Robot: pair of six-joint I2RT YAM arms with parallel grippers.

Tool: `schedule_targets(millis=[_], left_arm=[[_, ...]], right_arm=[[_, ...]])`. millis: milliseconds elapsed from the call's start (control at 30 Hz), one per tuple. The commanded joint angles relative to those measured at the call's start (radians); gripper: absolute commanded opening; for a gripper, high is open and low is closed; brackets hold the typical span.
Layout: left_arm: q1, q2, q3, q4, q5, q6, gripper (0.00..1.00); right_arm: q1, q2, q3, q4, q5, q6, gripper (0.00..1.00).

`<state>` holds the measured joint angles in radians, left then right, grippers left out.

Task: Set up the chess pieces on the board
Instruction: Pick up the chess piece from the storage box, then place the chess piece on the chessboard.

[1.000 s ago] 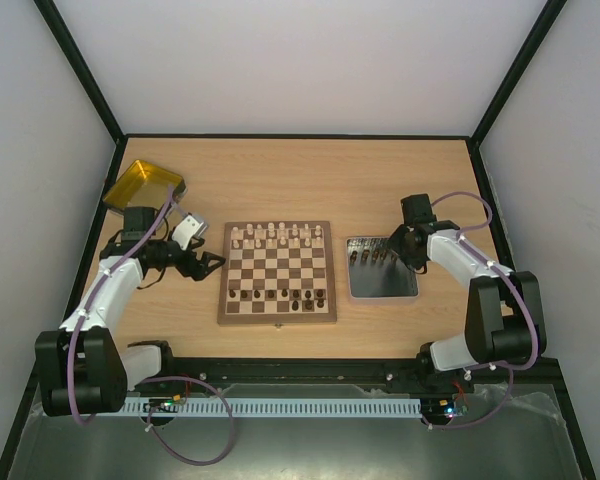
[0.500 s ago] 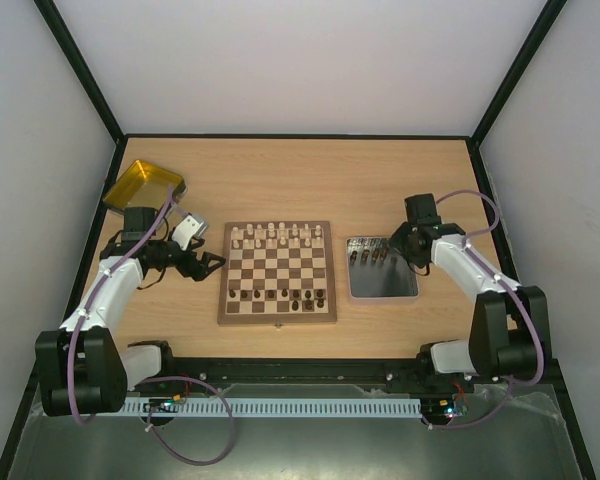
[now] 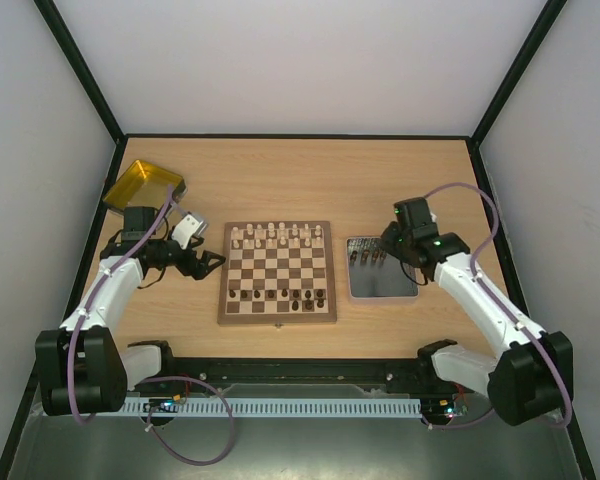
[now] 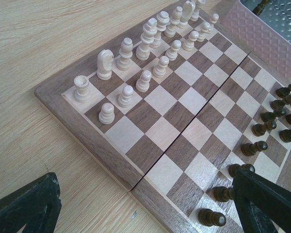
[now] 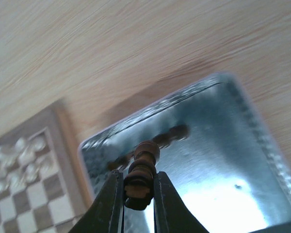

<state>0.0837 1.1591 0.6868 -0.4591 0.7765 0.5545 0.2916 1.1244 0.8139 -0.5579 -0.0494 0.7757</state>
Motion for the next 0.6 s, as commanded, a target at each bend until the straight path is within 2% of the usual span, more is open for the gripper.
schedule_targets(millis=[0, 200, 367, 567], left_arm=[[0.004, 0.009, -0.009, 0.015, 0.003, -0.003, 0.95], [0.002, 0.011, -0.009, 0.019, -0.007, -0.009, 0.96], [0.002, 0.011, -0.009, 0.023, -0.013, -0.013, 0.96], [0.002, 0.02, -0.01, 0.027, -0.016, -0.017, 0.96]], right_arm=[[0.166, 0.032, 0.097, -0.097, 0.074, -0.026, 0.02], [0.424, 0.157, 0.211, -0.123, 0.147, 0.0, 0.02], [0.573, 0.269, 0.324, -0.135, 0.14, 0.007, 0.02], [0.75, 0.472, 0.503, -0.233, 0.198, -0.01, 0.02]])
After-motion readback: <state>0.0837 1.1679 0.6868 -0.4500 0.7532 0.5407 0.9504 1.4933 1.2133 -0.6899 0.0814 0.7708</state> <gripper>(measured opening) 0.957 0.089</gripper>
